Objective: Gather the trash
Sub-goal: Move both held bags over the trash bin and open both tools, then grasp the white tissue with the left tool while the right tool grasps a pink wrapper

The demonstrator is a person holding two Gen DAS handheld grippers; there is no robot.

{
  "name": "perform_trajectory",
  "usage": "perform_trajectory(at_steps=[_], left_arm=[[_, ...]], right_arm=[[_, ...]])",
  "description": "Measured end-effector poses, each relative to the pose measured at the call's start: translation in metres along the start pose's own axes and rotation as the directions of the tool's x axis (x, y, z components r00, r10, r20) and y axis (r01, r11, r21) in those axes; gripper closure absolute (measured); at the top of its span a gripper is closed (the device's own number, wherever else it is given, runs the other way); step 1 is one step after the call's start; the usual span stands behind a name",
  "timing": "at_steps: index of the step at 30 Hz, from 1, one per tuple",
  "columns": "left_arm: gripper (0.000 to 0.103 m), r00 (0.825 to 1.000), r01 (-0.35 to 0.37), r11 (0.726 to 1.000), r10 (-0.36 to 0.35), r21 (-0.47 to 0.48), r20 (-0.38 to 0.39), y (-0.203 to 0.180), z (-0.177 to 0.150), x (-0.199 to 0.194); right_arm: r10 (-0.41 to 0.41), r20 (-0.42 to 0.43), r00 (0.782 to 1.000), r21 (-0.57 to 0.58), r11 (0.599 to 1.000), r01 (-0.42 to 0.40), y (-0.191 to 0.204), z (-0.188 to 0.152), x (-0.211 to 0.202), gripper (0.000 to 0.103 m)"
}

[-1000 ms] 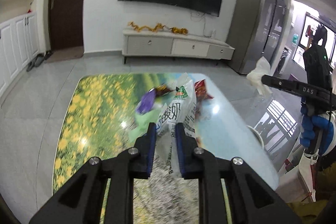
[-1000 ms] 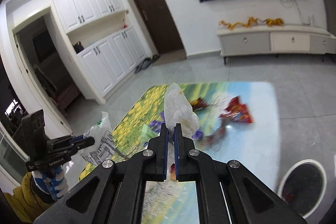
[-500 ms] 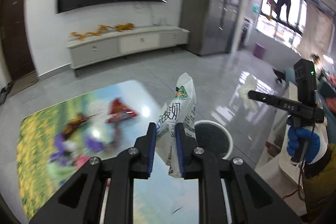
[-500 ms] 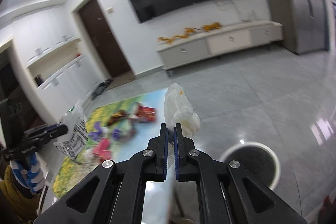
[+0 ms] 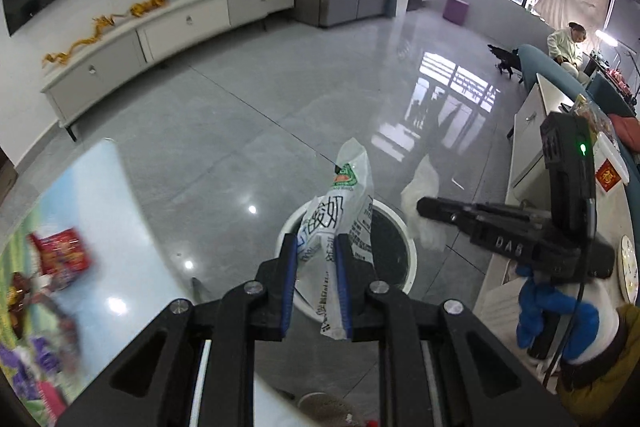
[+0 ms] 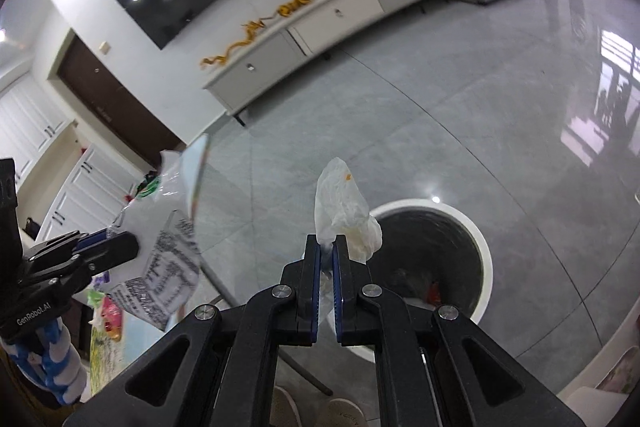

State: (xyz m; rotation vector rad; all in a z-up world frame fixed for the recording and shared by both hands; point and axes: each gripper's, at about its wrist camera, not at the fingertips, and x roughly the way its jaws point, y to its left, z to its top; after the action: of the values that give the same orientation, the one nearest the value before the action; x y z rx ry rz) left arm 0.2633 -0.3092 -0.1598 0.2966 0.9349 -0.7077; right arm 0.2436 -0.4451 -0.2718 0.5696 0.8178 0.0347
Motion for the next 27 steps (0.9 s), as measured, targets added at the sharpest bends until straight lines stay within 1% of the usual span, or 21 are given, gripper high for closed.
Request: perform_trajectory(at_steps=[6,7,8,9,10,11,13,17,21,23,27], left_arm=[[0.083,0.999,0.026,0.999,-0.027,-0.029,-0.033,-0.011,0.012,0.044],[0.078,0.999,0.035,0.999,-0.036,-0.035,-0.039,-0.009,0.012,0.048],[0.065,0.998,0.045,0.998,-0.047,-0.047,-0.044,-0.011,0.013,0.052],[0.058,0.998,0.054,0.997,-0.056,-0.062,-0.042,-0.010,0.015,0.056],[0.051,0.998,0.061,0.995,-0.063,-0.074,-0.031,-0.009,0.016,0.057],[0.051,0.997,0.064,0.995,-0.067,-0.080,-0.027,-0.008,0.017,0.058],[0.051,0.997,0.075,0.993,-0.077,-0.088,-0.026,-0.006,0.016,0.059],[0.051,0.997,0.072,0.993,-0.073,-0.094,-0.011,-0.002,0.014,0.050],[0.051,0.998,0.063,0.993,-0.061,-0.101,0.022,0.000,0.010,0.031],[0.051,0.998,0.049,0.994,-0.044,-0.096,0.046,0.001,0.005,0.013],[0.051,0.995,0.031,0.995,-0.021,-0.098,0.095,0.002,-0.004,-0.022]], right_arm=[[-0.023,-0.029,0.999,0.043,0.999,0.024,-0.024,0.002,0.023,0.094],[-0.031,-0.032,0.999,0.048,0.998,0.033,-0.026,0.002,0.026,0.093],[-0.038,-0.035,0.999,0.052,0.998,0.040,-0.026,0.002,0.028,0.089],[-0.042,-0.036,0.998,0.059,0.997,0.044,-0.027,0.002,0.030,0.084],[-0.047,-0.036,0.998,0.064,0.997,0.049,-0.027,0.002,0.030,0.076],[-0.052,-0.036,0.998,0.068,0.996,0.055,-0.029,0.002,0.030,0.070],[-0.065,-0.035,0.997,0.073,0.995,0.067,-0.032,0.001,0.030,0.069],[-0.081,-0.027,0.996,0.078,0.994,0.082,-0.032,0.000,0.024,0.069],[-0.079,-0.004,0.997,0.076,0.994,0.079,-0.026,-0.001,0.012,0.069],[-0.077,0.007,0.997,0.065,0.995,0.076,-0.020,-0.002,0.005,0.069],[-0.076,0.045,0.996,0.015,0.997,0.076,0.005,-0.005,-0.020,0.069]])
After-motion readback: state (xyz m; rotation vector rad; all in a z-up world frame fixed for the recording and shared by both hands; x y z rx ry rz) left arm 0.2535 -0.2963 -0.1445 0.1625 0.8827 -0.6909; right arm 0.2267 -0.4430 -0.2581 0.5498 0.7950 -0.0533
